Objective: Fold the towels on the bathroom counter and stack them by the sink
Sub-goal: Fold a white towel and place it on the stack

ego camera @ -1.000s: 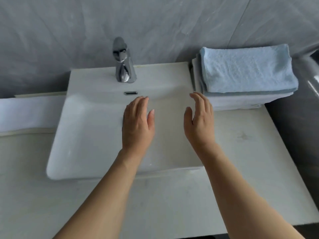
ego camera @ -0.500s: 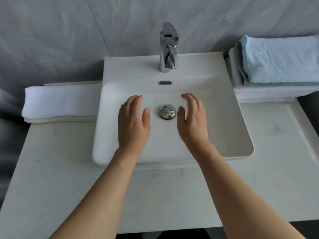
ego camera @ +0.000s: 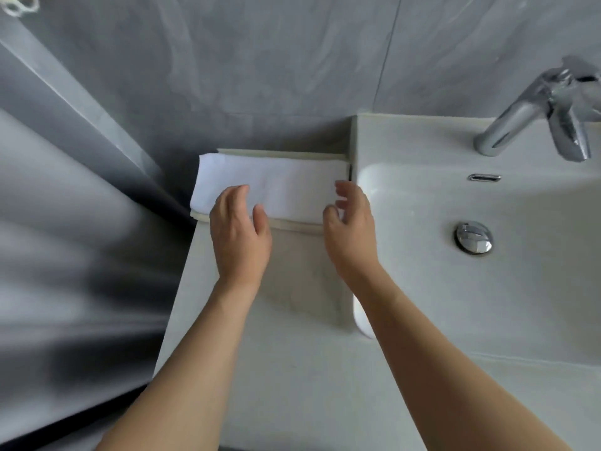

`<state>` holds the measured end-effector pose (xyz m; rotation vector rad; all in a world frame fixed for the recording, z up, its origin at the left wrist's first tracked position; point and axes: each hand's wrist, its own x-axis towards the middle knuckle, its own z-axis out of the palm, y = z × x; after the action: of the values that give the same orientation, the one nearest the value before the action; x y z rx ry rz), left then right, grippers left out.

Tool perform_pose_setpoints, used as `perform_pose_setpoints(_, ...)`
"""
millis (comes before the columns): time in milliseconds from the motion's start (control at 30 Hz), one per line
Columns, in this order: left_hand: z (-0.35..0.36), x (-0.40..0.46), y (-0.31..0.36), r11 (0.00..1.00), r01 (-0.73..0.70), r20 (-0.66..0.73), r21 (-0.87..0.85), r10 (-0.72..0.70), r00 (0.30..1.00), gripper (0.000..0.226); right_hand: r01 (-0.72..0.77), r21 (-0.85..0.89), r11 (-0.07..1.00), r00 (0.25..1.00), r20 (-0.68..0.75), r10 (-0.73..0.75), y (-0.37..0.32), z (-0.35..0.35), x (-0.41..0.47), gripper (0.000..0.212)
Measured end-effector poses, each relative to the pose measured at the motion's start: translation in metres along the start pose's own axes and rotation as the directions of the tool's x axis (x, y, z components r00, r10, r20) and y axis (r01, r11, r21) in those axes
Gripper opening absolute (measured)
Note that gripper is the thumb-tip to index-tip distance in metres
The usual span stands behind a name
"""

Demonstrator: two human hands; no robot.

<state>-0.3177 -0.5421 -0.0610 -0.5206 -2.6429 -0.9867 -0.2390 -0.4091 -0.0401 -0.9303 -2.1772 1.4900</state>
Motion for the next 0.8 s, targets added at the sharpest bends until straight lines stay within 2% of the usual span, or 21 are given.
perform_pose_setpoints(33, -0.002, 0.004, -0.014, 0.997, 0.072, 0.010, -0.009, -0.072, 0.997, 0.033, -0.150, 0.058, 0.987, 0.988, 0.047, 0.147, -0.003, 0.014, 0.005, 0.044)
perform_pose_setpoints(67, -0.001, 0.009, -0.026, 0.989, 0.149, 0.025, -0.027, -0.148, 0.989, 0.034, -0.322, 0.135, 0.937, 0.946, 0.094, 0.311, -0.004, 0.027, 0.012, 0.042)
perform_pose_setpoints(133, 0.003, 0.022, -0.046, 0.945, 0.316, 0.055, -0.083, -0.312, 0.948, 0.038, -0.624, 0.346, 0.700, 0.778, 0.192, 0.598, -0.006, 0.048, 0.025, 0.030)
perform_pose_setpoints(200, 0.012, 0.038, -0.064, 0.842, 0.520, 0.088, -0.144, -0.512, 0.854, 0.043, -0.737, 0.506, 0.447, 0.612, 0.219, 0.760, -0.004, 0.061, 0.037, 0.013)
perform_pose_setpoints(233, 0.017, 0.046, -0.073, 0.767, 0.619, 0.114, -0.170, -0.608, 0.785, 0.046, -0.749, 0.548, 0.372, 0.548, 0.199, 0.812, -0.001, 0.064, 0.043, 0.009)
perform_pose_setpoints(333, 0.034, 0.066, -0.095, 0.500, 0.823, 0.207, -0.271, -0.804, 0.557, 0.060, -0.729, 0.611, 0.307, 0.451, 0.092, 0.887, 0.010, 0.071, 0.061, 0.016)
perform_pose_setpoints(400, 0.044, 0.075, -0.103, 0.343, 0.869, 0.247, -0.355, -0.863, 0.441, 0.063, -0.720, 0.644, 0.258, 0.399, 0.079, 0.914, 0.013, 0.076, 0.072, 0.024)
perform_pose_setpoints(433, 0.049, 0.079, -0.105, 0.305, 0.875, 0.241, -0.377, -0.880, 0.410, 0.064, -0.720, 0.654, 0.232, 0.376, 0.086, 0.923, 0.013, 0.079, 0.077, 0.026)
perform_pose_setpoints(533, 0.060, 0.087, -0.108, 0.300, 0.853, 0.164, -0.427, -0.902, 0.399, 0.068, -0.746, 0.640, 0.187, 0.362, 0.154, 0.919, 0.015, 0.088, 0.093, 0.019)
perform_pose_setpoints(600, 0.063, 0.091, -0.111, 0.272, 0.814, 0.142, -0.514, -0.908, 0.394, 0.059, -0.743, 0.654, 0.144, 0.311, 0.146, 0.939, 0.017, 0.092, 0.100, 0.007)
perform_pose_setpoints(700, 0.063, 0.099, -0.117, 0.141, 0.798, 0.243, -0.587, -0.909, 0.340, 0.027, -0.648, 0.755, 0.100, 0.312, 0.143, 0.939, 0.023, 0.096, 0.109, 0.032)
perform_pose_setpoints(733, 0.063, 0.101, -0.118, 0.107, 0.796, 0.287, -0.596, -0.897, 0.336, 0.020, -0.608, 0.789, 0.089, 0.327, 0.146, 0.934, 0.025, 0.095, 0.109, 0.038)
perform_pose_setpoints(800, 0.064, 0.106, -0.117, 0.100, 0.782, 0.329, -0.615, -0.869, 0.370, 0.015, -0.579, 0.808, 0.107, 0.364, 0.139, 0.921, 0.024, 0.095, 0.110, 0.040)
